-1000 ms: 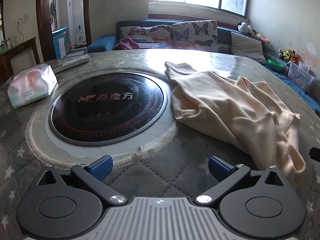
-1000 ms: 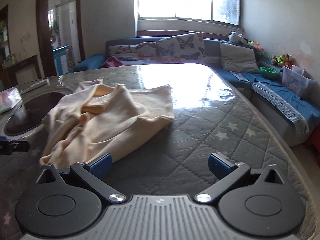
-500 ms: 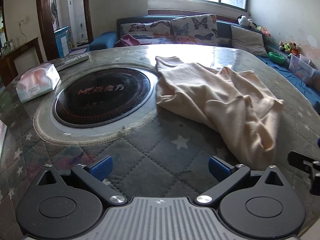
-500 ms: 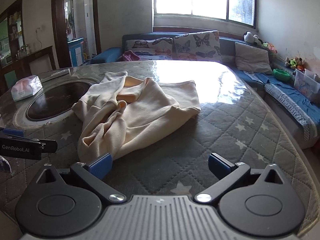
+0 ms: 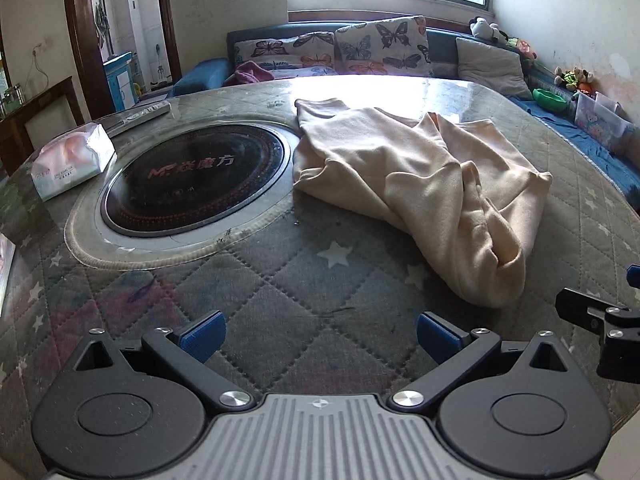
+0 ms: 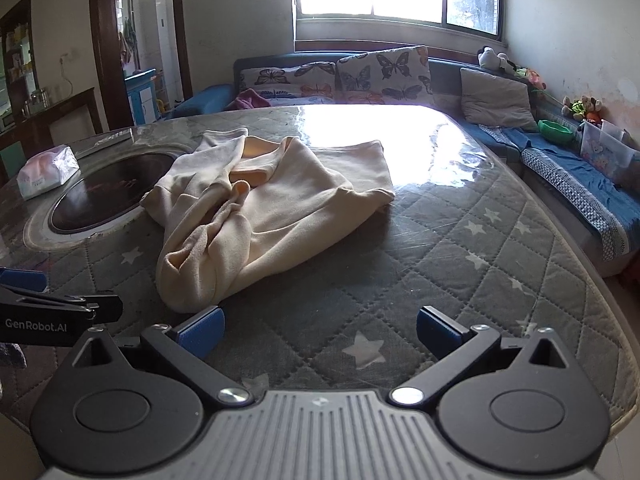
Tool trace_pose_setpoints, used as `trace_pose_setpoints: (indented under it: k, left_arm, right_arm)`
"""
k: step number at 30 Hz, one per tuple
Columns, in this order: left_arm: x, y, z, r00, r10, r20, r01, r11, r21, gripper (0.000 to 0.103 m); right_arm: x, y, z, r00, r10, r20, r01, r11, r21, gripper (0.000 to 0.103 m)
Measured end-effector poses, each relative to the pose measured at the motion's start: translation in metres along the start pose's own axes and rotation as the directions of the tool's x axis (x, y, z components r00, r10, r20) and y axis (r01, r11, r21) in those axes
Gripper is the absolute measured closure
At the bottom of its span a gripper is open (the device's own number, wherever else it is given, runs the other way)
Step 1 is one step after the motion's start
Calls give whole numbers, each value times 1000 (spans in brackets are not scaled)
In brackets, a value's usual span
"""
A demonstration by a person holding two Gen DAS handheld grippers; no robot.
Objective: Fold clothes
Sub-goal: 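Move both grippers toward the crumpled cream sweatshirt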
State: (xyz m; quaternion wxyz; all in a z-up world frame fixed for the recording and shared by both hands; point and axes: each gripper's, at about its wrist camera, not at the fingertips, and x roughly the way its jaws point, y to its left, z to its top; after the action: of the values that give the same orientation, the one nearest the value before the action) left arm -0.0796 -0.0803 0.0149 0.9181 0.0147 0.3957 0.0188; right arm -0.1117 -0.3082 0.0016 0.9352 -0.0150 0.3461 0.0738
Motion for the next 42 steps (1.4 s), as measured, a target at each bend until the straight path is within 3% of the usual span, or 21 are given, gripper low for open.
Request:
trace_pose_setpoints:
  k: [42]
  left_arm:
    - [-1, -12, 7, 1000, -22, -7, 22, 1000, 12, 0]
  right_arm:
    - [0, 8, 9, 1000, 24, -3, -24, 1000, -6, 0]
